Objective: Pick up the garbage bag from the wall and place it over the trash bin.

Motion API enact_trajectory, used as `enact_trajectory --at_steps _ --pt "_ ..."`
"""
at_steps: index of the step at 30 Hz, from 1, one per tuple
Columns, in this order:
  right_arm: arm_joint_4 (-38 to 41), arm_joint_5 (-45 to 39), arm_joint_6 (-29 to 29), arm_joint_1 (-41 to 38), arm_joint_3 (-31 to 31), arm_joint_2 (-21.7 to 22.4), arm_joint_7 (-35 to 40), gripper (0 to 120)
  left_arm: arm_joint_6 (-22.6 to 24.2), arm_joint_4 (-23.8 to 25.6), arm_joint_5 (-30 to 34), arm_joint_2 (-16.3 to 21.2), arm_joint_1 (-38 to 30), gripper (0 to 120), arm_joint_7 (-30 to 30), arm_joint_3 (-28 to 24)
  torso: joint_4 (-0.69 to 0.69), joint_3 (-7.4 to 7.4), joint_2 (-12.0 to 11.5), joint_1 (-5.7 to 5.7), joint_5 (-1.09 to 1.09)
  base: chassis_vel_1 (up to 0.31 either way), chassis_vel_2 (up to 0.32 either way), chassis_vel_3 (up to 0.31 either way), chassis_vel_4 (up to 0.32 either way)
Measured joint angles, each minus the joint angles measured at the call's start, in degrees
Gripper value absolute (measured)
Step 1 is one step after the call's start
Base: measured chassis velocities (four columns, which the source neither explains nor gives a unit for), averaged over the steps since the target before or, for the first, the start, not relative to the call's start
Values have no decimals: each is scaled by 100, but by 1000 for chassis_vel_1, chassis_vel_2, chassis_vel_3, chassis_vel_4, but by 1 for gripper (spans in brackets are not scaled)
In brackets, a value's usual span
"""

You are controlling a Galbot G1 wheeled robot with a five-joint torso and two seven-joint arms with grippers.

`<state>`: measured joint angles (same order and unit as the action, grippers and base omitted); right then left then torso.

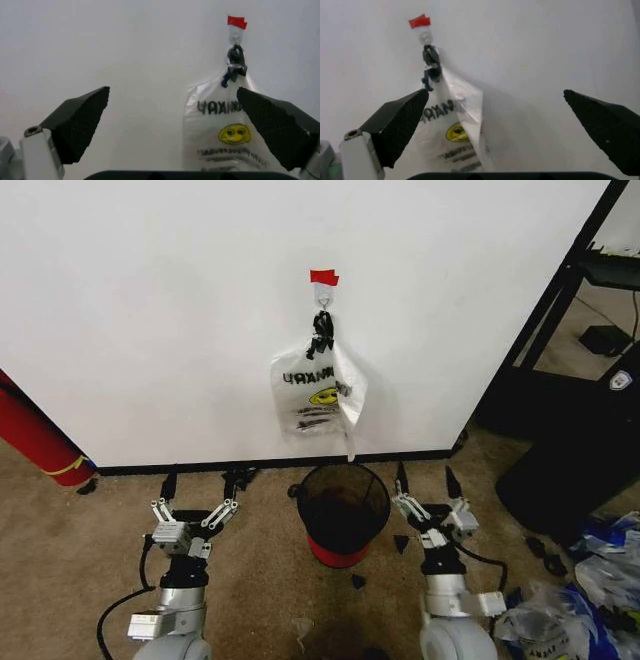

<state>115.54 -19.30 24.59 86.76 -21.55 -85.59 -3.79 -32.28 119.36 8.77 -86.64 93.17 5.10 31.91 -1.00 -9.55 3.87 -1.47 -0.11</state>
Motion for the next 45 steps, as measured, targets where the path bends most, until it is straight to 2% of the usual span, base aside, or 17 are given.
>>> enact_trajectory --at_steps 4,10,13,14,15,21,25,28,34,45 --pt "32 20 -107 -41 97 73 -40 100 -8 10 -25 -1 22 100 22 12 -1 0 0 0 0 0 0 0 0" --pt "-217 -750 -151 -431 252 285 -525 100 -16 43 -94 -33 32 100 23 33 0 0 0 0 0 0 0 0 0" --pt "-606 -2170 -186 -1171 800 371 -814 100 -42 76 -261 -122 75 100 24 42 0 0 0 0 0 0 0 0 0" --pt "-721 -2328 -204 -1356 899 371 -817 100 -48 82 -296 -134 93 100 24 47 0 0 0 0 -1 0 0 0 0" --pt "-721 -2328 -204 -1356 899 371 -817 100 -48 82 -296 -134 93 100 24 47 0 0 0 0 -1 0 0 0 0" --pt "-1680 -2603 -337 -2773 1394 394 -700 100 -94 103 -490 -231 207 100 23 90 0 -1 0 0 -1 0 0 0 0" --pt "-2222 -2985 -110 -3373 1684 426 -754 100 -137 77 -544 -294 199 100 16 111 -1 -1 0 0 0 0 0 0 0" --pt "-2649 -3501 20 -3817 1900 333 -811 100 -197 5 -574 -344 180 100 11 113 0 -1 0 0 -1 0 0 0 0" --pt "-3217 -3988 64 -4364 1901 -3 -1047 100 -233 -153 -594 -351 114 100 1 118 0 -1 0 0 -1 0 0 0 0" --pt "-3997 -4415 51 -5012 1839 -274 -1409 100 -211 -349 -587 -233 -32 100 -6 76 0 0 0 0 0 0 0 0 0"
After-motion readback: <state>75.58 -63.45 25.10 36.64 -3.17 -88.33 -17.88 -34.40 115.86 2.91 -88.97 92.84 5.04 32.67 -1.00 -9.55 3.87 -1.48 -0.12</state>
